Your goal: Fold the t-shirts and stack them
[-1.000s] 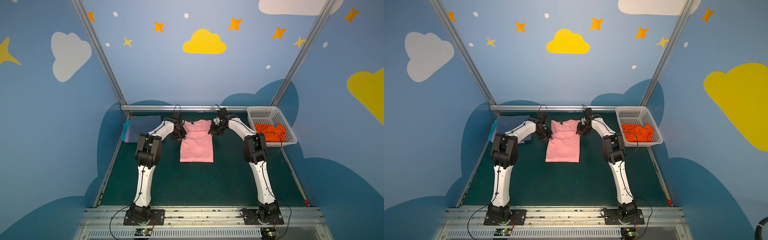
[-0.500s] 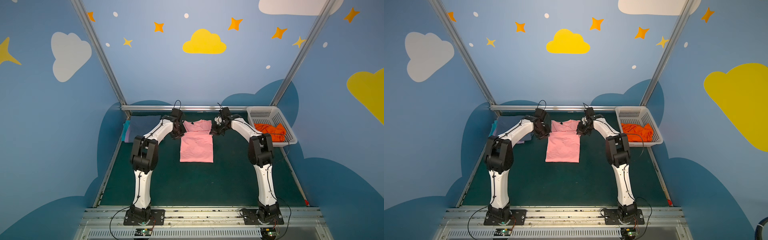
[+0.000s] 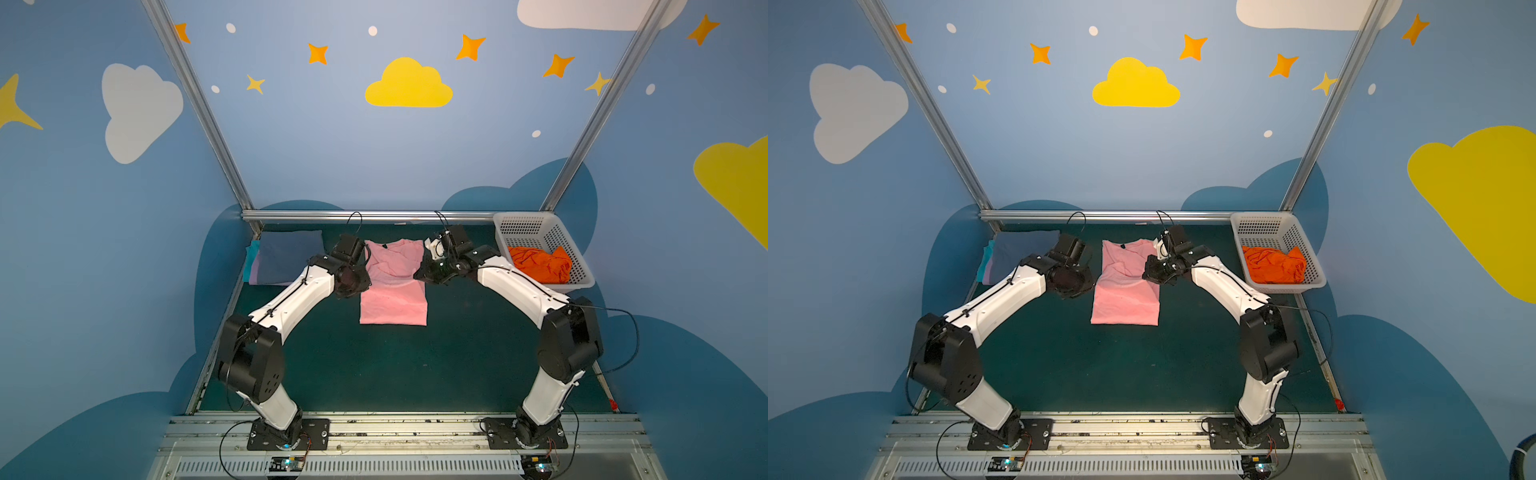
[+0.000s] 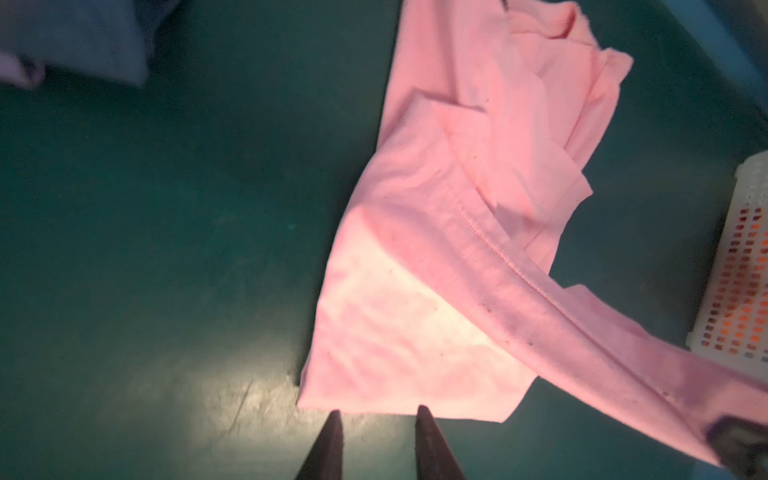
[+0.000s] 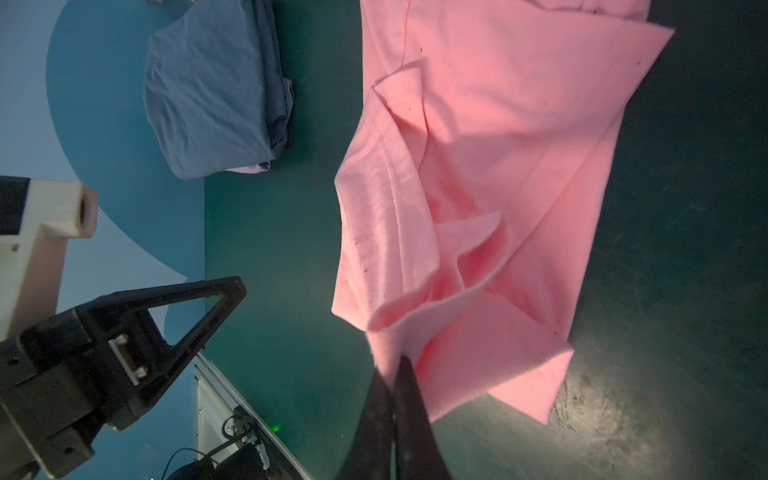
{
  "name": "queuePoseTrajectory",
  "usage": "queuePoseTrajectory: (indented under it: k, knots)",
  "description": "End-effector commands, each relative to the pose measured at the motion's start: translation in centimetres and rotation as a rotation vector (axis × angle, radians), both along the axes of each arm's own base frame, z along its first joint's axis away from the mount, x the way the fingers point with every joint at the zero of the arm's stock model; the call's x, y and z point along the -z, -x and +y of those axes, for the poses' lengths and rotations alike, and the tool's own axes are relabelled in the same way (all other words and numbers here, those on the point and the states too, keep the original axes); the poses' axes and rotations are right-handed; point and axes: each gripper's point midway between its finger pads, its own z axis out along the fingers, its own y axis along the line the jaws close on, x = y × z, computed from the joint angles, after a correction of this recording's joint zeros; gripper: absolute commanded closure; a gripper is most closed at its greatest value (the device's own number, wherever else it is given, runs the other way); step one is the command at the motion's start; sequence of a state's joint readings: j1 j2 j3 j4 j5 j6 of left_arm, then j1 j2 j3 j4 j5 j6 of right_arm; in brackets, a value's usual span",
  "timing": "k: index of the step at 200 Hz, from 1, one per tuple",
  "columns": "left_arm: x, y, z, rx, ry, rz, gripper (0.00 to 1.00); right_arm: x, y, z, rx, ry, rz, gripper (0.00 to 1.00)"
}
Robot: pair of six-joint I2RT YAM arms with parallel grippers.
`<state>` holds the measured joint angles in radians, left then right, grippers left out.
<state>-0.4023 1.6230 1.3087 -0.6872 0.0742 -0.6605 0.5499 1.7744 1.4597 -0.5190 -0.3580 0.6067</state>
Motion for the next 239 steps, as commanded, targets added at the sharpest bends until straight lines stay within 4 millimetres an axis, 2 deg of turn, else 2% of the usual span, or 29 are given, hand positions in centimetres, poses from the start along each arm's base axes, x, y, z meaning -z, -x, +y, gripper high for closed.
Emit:
queuePoseTrajectory:
  k: [1,27,52,75,92,121,148,173,189,202,217,239]
  knots:
    - [-0.7,-0.2,0.5,-0.021,-0.008,-0.035,0.53,-0.6,0.6,-0.3,0.02,0.01,-0.031,1.0]
    - [-0.6,-0.6,0.3,-0.019,-0.009,-0.026,0.51,0.0,1.8,-0.3,0.014,-0.002,-0.01,1.0]
    - [0.0,-0.5,-0.2,-0.015,0.005,-0.003,0.52,0.7,4.8,1.3,-0.07,-0.014,0.015,1.0]
    - [0.1,0.3,0.4,-0.02,-0.016,0.006,0.52,0.9,10.3,2.8,-0.213,0.018,0.016,1.0]
    - [0.1,1.2,1.1,-0.026,-0.032,0.003,0.51,1.5,15.0,2.9,-0.314,0.083,0.004,1.0]
    - [0.3,3.2,2.1,-0.045,-0.035,0.012,0.51,4.7,22.4,1.1,-0.414,0.218,0.046,1.0]
    - [1.1,5.1,2.8,-0.066,-0.027,0.028,0.51,8.6,27.3,-1.1,-0.433,0.321,0.08,1.0]
    - [2.7,6.6,3.1,-0.078,-0.016,0.061,0.5,12.2,30.1,-2.5,-0.435,0.407,0.112,0.99]
    - [3.7,7.4,2.7,-0.07,-0.012,0.085,0.49,14.1,31.3,-3.2,-0.448,0.482,0.134,0.84]
    - [4.4,8.0,2.0,-0.051,-0.017,0.095,0.46,15.3,32.0,-3.6,-0.454,0.544,0.147,0.79]
    - [4.8,8.5,0.9,-0.018,-0.035,0.103,0.42,15.8,32.4,-3.1,-0.459,0.568,0.14,0.75]
    - [4.8,8.5,-1.0,0.044,-0.087,0.101,0.4,14.8,32.6,-2.1,-0.456,0.546,0.115,0.67]
